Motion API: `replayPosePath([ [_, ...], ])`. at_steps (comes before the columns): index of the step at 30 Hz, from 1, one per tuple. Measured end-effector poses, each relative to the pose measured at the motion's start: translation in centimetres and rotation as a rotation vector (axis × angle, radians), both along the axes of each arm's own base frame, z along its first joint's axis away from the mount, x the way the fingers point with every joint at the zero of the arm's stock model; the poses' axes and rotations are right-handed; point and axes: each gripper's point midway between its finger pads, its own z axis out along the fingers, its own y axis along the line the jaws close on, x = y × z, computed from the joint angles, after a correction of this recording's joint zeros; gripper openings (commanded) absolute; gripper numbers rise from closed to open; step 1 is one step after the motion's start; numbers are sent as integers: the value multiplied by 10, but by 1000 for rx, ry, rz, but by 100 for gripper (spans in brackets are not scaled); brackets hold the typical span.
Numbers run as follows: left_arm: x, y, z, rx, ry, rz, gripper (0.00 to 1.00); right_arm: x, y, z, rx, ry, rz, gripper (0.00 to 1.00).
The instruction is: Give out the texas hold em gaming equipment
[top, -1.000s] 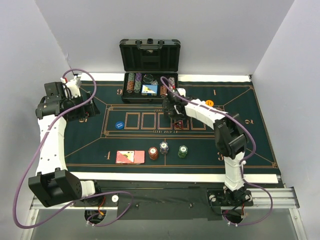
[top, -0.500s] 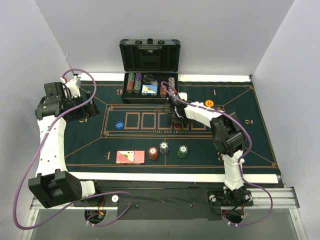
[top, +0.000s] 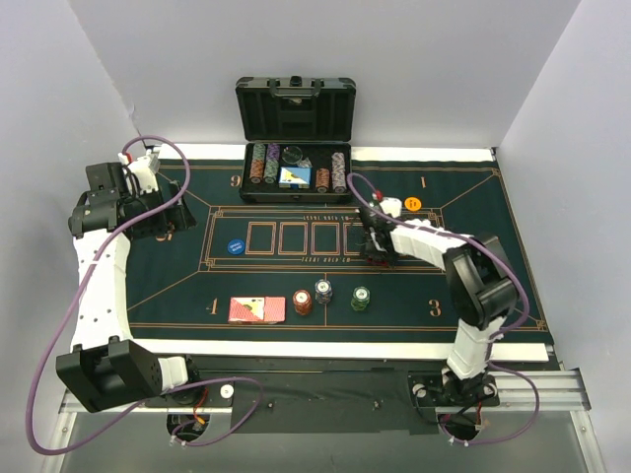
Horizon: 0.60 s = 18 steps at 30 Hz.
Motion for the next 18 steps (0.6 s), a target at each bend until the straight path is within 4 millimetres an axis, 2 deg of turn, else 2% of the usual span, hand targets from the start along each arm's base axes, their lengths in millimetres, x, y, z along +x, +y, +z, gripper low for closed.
replayPosePath([
  [6,-1,0,1,9,-3,-9,96,-40,-66,0,-43,10,-166,39],
  [13,-1,0,1,10,-4,-12,96,-101,-127,4,-103,46,-369,37],
  [18,-1,0,1,8,-5,-14,96,-114,-152,21,-68,3,-525,38],
])
